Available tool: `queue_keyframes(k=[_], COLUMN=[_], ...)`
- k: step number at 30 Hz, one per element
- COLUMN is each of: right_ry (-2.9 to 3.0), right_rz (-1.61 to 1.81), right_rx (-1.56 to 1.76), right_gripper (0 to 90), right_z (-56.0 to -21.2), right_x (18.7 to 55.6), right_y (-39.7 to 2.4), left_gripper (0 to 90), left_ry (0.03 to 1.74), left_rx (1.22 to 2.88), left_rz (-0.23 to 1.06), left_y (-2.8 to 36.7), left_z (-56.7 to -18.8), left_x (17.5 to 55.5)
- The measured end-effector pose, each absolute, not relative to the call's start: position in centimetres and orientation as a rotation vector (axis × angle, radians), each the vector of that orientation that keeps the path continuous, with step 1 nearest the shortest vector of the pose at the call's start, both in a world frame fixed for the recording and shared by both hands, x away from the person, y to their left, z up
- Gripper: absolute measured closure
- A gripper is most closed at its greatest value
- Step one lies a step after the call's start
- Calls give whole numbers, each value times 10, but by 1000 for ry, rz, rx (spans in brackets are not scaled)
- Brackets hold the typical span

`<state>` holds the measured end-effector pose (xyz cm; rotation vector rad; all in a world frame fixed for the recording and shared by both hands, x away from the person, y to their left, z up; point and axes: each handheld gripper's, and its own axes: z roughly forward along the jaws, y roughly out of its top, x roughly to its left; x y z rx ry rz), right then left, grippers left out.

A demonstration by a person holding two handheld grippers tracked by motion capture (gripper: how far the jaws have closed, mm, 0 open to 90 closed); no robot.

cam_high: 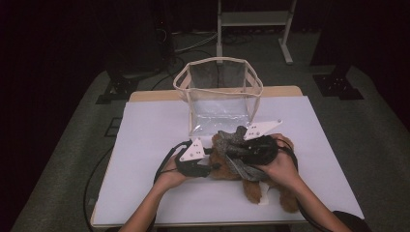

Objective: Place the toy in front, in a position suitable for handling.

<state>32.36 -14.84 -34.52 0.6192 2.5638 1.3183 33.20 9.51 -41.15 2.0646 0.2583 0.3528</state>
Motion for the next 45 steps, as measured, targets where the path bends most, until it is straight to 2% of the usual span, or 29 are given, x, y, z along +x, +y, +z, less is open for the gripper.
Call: queue_keyframes(k=[8, 15, 22, 27, 30, 39, 45], right_ry=[2540, 2558, 2520, 2485, 2490, 2557, 2535], right_rz=[1365, 1347, 1348, 1342, 1352, 1385, 1375], right_rx=[745, 656, 711, 761, 736, 600, 650], right_gripper=[738, 739, 744, 744, 744, 743, 742], right_z=[-360, -363, -362, -361, -358, -357, -348], right_x=[318, 305, 328, 341, 337, 331, 343], right_y=[-179, -164, -175, -183, -178, -140, -152], left_gripper=[503, 493, 454, 511, 544, 546, 541], left_ry=[243, 252, 256, 269, 273, 262, 230], left_rx=[2071, 2073, 2077, 2071, 2058, 2054, 2067], left_rz=[367, 379, 358, 364, 348, 334, 328], left_y=[93, 90, 99, 97, 95, 93, 93], left_z=[-411, -412, -412, -416, -416, -415, -414], left_x=[330, 329, 333, 335, 334, 332, 330])
